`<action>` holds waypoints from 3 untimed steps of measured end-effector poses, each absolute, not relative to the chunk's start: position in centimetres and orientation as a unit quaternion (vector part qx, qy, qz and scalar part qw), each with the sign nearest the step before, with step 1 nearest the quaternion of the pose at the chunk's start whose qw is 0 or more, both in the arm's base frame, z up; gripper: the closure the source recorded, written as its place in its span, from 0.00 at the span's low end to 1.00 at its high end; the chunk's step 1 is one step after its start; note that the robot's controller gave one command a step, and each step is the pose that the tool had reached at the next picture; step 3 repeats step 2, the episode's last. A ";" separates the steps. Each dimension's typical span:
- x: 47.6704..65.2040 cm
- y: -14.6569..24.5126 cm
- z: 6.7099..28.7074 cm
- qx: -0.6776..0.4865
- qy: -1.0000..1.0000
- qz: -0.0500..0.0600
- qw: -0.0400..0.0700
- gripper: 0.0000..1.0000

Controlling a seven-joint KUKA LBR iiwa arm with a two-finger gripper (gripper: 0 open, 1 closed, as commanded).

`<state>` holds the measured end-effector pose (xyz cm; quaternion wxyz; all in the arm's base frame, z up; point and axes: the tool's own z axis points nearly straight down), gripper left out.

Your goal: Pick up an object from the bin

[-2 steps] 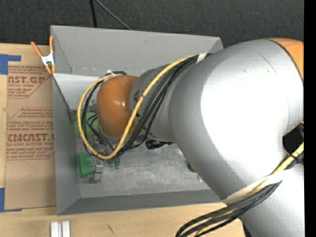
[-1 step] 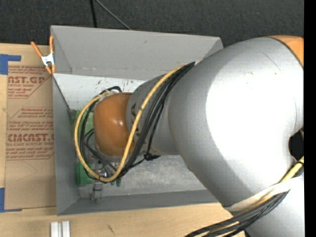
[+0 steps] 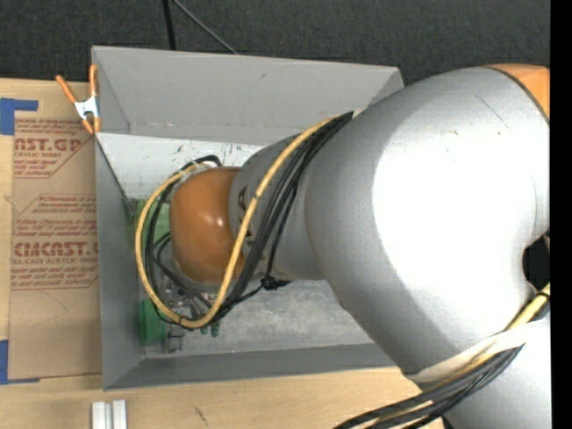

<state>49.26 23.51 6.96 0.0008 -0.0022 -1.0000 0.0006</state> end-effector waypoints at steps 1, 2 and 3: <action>52.2 23.0 19.0 0.000 -1.000 -0.002 -0.005 1.00; 50.7 23.1 24.8 0.045 -0.999 -0.001 -0.004 1.00; 50.7 23.1 24.8 0.045 -0.999 -0.001 -0.004 1.00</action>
Offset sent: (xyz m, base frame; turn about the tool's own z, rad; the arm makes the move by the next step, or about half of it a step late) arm 0.0269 -0.0067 0.1158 -0.0025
